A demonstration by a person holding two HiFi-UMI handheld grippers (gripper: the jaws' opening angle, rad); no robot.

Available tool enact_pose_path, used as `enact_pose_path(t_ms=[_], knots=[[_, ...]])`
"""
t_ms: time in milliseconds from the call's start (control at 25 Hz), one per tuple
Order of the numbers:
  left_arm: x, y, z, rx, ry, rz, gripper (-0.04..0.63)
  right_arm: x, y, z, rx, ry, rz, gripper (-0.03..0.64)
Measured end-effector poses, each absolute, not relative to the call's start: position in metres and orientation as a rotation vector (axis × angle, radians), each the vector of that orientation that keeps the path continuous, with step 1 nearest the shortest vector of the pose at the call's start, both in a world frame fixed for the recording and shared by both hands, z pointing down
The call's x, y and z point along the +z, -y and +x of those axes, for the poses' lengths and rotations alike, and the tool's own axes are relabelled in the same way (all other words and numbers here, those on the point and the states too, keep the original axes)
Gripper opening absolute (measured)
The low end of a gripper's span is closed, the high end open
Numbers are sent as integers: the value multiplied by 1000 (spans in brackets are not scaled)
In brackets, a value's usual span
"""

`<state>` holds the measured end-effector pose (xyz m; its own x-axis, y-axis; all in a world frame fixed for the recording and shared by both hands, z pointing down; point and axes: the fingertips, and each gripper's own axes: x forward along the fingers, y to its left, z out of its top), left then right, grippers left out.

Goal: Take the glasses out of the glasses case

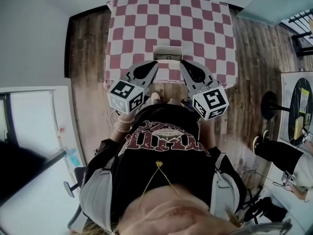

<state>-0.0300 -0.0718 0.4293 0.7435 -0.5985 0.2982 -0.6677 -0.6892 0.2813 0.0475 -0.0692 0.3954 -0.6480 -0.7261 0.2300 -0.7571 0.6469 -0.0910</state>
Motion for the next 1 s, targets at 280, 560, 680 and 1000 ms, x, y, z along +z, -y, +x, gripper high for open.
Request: enact_pose_path(t_ms=[280, 560, 680, 1000], knots=[[434, 81, -26, 281, 905, 2593, 8, 403, 78, 58, 286, 2630, 1283, 23], [438, 97, -13, 305, 901, 2579, 8, 402, 99, 70, 290, 2634, 1257, 23], [432, 110, -5, 297, 917, 2575, 8, 399, 113, 77, 279, 2644, 1216, 23], [432, 133, 8, 298, 985, 2547, 8, 396, 139, 92, 240, 2675, 1124, 23]])
